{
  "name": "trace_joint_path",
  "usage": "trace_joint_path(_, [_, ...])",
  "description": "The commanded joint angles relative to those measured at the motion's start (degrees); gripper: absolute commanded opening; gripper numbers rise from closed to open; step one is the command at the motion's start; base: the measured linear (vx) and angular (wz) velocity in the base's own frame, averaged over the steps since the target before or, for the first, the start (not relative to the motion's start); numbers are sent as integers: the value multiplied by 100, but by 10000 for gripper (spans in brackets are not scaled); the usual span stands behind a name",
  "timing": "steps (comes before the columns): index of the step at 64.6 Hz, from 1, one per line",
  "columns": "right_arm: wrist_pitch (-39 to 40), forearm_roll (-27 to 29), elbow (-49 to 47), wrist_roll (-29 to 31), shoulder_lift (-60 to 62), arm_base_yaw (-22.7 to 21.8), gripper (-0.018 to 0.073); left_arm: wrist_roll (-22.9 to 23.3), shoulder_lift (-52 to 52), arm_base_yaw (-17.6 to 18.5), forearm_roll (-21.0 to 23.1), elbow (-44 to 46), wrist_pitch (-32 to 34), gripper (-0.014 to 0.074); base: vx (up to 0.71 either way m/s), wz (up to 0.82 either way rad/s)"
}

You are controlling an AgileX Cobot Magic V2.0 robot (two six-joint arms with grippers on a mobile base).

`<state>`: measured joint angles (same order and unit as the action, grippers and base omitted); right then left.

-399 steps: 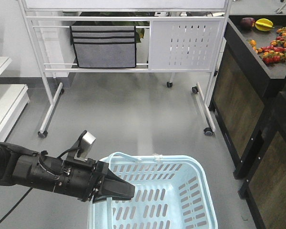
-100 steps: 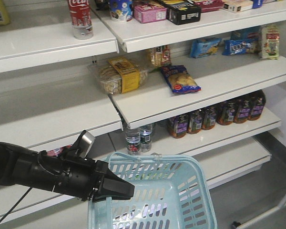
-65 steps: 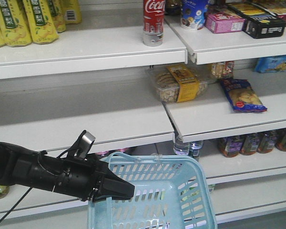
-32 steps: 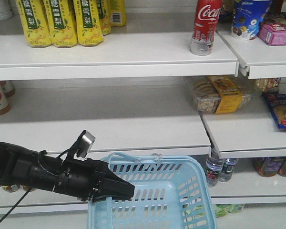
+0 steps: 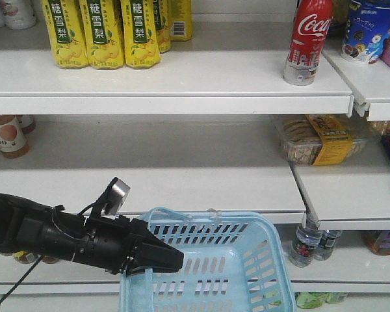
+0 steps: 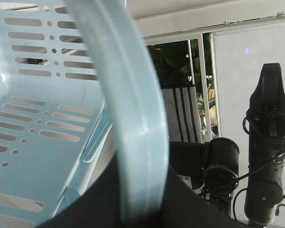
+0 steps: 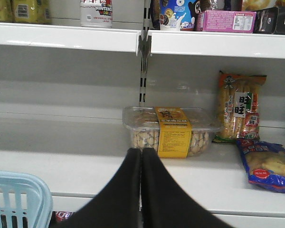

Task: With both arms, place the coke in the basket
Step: 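Approach the shelf with the red Coca-Cola bottle, basket held in left gripper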

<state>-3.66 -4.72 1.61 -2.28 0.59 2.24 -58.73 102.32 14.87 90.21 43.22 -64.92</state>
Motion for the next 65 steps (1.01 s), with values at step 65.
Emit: trace_joint_path(65, [409, -42, 63, 23, 105, -42, -9, -58, -284, 15, 389, 107, -510, -6, 4, 3])
